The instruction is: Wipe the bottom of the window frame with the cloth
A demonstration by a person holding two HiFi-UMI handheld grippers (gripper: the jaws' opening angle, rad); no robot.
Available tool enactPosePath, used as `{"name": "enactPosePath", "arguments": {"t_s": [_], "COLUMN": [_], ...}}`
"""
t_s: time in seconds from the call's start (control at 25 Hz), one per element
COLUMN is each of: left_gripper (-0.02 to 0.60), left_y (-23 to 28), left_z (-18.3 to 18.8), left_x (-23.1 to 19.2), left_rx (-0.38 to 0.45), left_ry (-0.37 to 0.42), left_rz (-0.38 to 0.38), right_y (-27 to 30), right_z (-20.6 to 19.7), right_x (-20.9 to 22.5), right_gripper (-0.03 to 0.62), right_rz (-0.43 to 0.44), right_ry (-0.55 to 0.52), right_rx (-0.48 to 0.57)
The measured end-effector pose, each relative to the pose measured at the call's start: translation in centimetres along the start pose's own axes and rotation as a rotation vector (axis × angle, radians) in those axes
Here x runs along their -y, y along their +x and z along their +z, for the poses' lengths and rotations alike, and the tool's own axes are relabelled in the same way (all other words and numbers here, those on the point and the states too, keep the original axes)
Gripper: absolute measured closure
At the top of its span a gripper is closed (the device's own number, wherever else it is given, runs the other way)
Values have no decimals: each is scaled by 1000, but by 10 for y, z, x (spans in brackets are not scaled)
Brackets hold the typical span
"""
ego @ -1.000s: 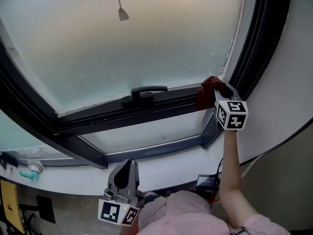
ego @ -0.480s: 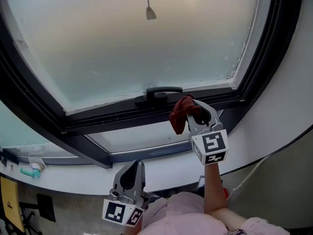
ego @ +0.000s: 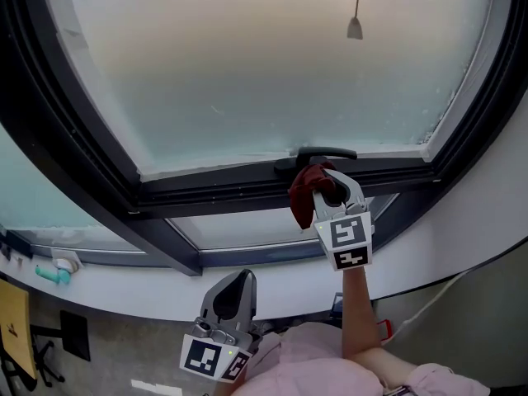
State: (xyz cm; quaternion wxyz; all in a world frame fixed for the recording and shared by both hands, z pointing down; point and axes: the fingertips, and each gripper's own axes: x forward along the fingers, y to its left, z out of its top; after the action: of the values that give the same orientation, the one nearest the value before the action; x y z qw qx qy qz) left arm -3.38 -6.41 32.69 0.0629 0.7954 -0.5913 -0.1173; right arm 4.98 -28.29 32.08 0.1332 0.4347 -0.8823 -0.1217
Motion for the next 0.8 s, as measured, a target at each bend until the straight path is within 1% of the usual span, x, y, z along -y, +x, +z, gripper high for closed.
{"name": "enactPosePath", "arguments": {"t_s": [0.12, 0.24, 0.36, 0.48, 0.8], "left_gripper": [580, 580, 580, 580, 580], "left_y": [-6, -11, -15, -20, -28], "left_z": [0, 0, -4, -5, 0], "left_x": [-12, -23, -31, -42, -56], "left_rx": [-9, -20, -32, -37, -32], "left_ry": [-7, -13, -22, -27, 1], "left_rz": [-3, -10, -22, -15, 0], "right_y": [7, 10, 10, 10, 9], "right_z": [-6, -7, -8, -8, -9], "right_x": [-3, -4, -4, -3, -2], "right_gripper": [526, 528, 530, 530, 530], "right_rz": [-43, -94, -127, -151, -195], "right_ry": [-28, -35, -19, 1, -7], "right_rx": [-52, -78, -81, -74, -81]}}
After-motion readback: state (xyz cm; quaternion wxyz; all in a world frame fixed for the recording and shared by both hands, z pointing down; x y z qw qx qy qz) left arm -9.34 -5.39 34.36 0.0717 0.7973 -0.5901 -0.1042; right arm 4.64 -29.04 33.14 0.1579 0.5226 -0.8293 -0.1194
